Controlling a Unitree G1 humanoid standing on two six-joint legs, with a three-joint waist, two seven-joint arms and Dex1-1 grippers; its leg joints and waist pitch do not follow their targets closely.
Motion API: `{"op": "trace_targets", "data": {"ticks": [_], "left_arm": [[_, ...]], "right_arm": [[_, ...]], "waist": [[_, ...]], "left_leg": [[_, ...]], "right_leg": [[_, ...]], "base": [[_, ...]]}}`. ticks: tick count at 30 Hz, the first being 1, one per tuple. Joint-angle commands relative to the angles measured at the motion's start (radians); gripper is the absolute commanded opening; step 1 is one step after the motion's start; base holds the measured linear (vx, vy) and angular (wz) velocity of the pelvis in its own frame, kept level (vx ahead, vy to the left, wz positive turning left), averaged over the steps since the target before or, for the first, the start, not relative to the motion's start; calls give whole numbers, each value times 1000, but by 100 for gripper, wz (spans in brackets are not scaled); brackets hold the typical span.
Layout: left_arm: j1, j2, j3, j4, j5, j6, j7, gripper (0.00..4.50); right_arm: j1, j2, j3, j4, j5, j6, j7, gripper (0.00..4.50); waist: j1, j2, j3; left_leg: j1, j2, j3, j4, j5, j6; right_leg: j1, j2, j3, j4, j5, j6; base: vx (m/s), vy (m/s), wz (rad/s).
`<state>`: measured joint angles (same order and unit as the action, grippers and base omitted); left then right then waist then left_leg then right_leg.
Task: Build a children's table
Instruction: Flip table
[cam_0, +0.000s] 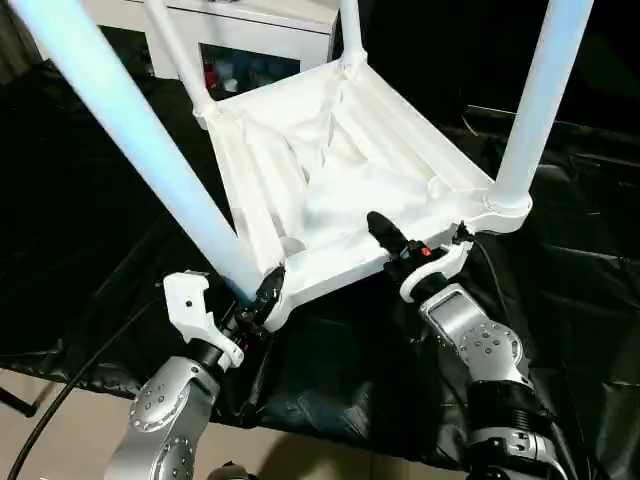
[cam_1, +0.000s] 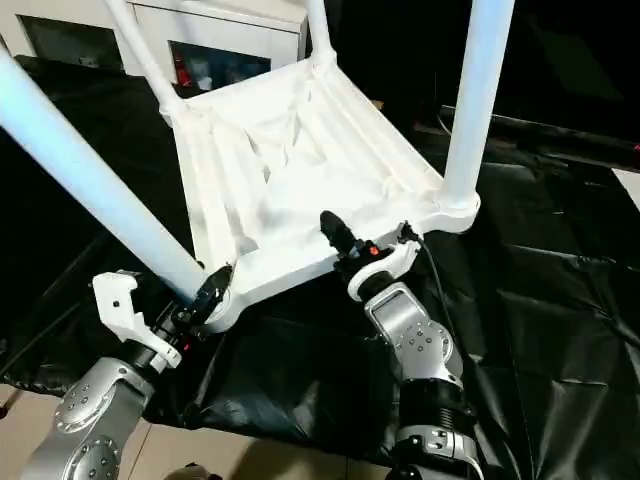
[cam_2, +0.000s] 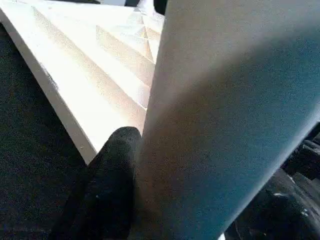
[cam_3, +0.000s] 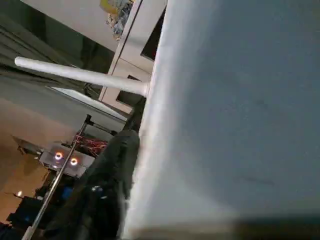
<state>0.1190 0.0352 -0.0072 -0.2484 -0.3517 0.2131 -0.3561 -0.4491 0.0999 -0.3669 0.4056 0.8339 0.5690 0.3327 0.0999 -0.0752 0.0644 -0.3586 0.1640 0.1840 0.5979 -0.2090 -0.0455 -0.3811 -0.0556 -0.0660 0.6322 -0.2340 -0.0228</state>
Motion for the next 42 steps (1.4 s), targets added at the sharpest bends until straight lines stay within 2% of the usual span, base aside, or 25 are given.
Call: {"op": "trace_targets", "data": {"ticks": [1,3,4,6,10,12,14,15,19,20,22,23,24,26,27,28,30,31,33,36,39,42], "left_arm": [[2,-21,-50,22,-21,-6,-38,232],[2,-23,-50,27,-26,-8,-44,287],[7,-16,-48,24,-27,-10,-49,287],[14,-9,-46,19,-29,-11,-56,298],[73,71,-26,-22,-30,-11,-114,336],[103,119,-19,-34,-12,-16,-143,346],[132,153,0,-47,-1,-24,-157,355],[145,167,12,-54,2,-28,-161,376],[203,221,35,-151,14,-49,-179,391],[203,221,35,-152,14,-49,-179,416],[217,234,24,-224,7,-52,-185,422],[220,240,18,-247,6,-53,-185,422],[215,254,6,-290,4,-37,-186,422],[214,256,4,-298,3,-34,-186,422],[204,271,-7,-339,-6,-10,-189,422],[182,292,-16,-384,-15,20,-192,422],[147,314,-23,-425,-19,51,-193,422],[144,315,-22,-426,-19,52,-192,422],[111,323,-18,-438,-20,68,-187,422],[59,334,-5,-453,-22,96,-174,422],[35,341,0,-455,-19,107,-164,422],[-24,368,4,-458,-7,141,-147,422]], "right_arm": [[-44,-6,0,-38,10,-13,-7,228],[-43,-7,0,-42,7,-16,-9,218],[-42,-7,-5,-49,2,-23,-19,218],[-42,-7,-8,-56,-3,-29,-28,211],[-41,-20,-18,-112,-19,-55,-71,208],[-44,-28,-29,-135,-19,-60,-92,208],[-44,-39,-36,-159,-27,-69,-113,208],[-44,-45,-39,-172,-33,-74,-123,208],[-26,-86,-34,-266,-75,-79,-165,208],[-26,-86,-34,-267,-76,-79,-165,208],[-8,-104,-35,-309,-96,-79,-189,208],[-2,-111,-35,-322,-101,-78,-198,207],[6,-122,-37,-342,-111,-79,-213,207],[7,-124,-38,-346,-113,-79,-216,204],[13,-135,-38,-364,-120,-76,-227,203],[19,-154,-34,-390,-135,-69,-242,201],[25,-180,-23,-418,-160,-61,-255,201],[25,-181,-22,-419,-162,-60,-256,201],[26,-198,-9,-432,-186,-56,-262,201],[22,-223,21,-462,-239,-50,-280,200],[22,-232,37,-478,-260,-46,-289,199],[26,-256,88,-516,-317,-39,-316,199]], "waist": [[7,-6,-61],[8,-7,-61],[8,-9,-61],[9,-6,-61],[9,-7,-62],[10,-5,-60],[14,0,-57],[16,2,-57],[20,1,-55],[24,1,-55],[30,-5,-56],[34,-3,-56],[34,-10,-56],[36,-7,-57],[34,-10,-56],[39,-12,-58],[35,-15,-54],[36,-14,-54],[32,-17,-52],[31,-21,-53],[31,-20,-52],[29,-23,-53]], "left_leg": [[7,75,-27,-69,-2,38],[8,75,-27,-68,-3,37],[8,75,-26,-68,-3,37],[10,76,-26,-68,-1,32],[11,75,-27,-68,10,34],[13,74,-25,-70,-6,34],[18,76,-24,-72,-32,18],[20,77,-24,-75,-50,7],[20,77,-25,-78,-74,-16],[23,77,-23,-77,-78,-19],[19,76,-22,-77,-69,-24],[18,75,-22,-77,-63,-25],[18,74,-21,-76,-59,-23],[19,72,-20,-75,-59,-25],[15,71,-21,-77,-63,-29],[21,70,-20,-74,-61,-30],[15,68,-20,-76,-72,-36],[18,69,-20,-76,-77,-39],[14,66,-19,-76,-89,-46],[13,64,-19,-74,-93,-50],[16,63,-20,-74,-107,-53],[15,62,-21,-73,-102,-60]], "right_leg": [[48,-104,63,-62,36,-164],[47,-104,64,-62,27,-161],[47,-104,64,-62,25,-161],[45,-103,64,-61,25,-163],[44,-100,62,-57,48,-155],[40,-98,63,-60,24,-140],[36,-97,63,-64,-7,-132],[34,-96,63,-65,-27,-128],[32,-93,63,-66,-41,-109],[31,-93,64,-65,-36,-102],[34,-93,64,-64,-29,-93],[33,-93,65,-63,-22,-87],[33,-92,65,-62,-15,-81],[31,-90,65,-60,-12,-73],[35,-90,64,-61,-22,-68],[31,-88,64,-58,-21,-63],[33,-88,64,-62,-46,-58],[31,-88,64,-63,-61,-53],[31,-88,66,-67,-103,-41],[31,-87,67,-69,-122,-29],[28,-85,67,-71,-146,-24],[28,-83,66,-68,-139,-21]], "base": [[0,0,0],[0,0,0],[0,0,0],[0,0,0],[0,0,0],[0,0,0],[0,0,0],[0,0,0],[0,0,0],[0,0,0],[0,0,0],[0,0,0],[0,0,0],[0,0,0],[0,0,0],[0,0,0],[0,0,0],[0,0,0],[0,0,0],[0,0,0],[0,0,0],[0,0,0]]}}
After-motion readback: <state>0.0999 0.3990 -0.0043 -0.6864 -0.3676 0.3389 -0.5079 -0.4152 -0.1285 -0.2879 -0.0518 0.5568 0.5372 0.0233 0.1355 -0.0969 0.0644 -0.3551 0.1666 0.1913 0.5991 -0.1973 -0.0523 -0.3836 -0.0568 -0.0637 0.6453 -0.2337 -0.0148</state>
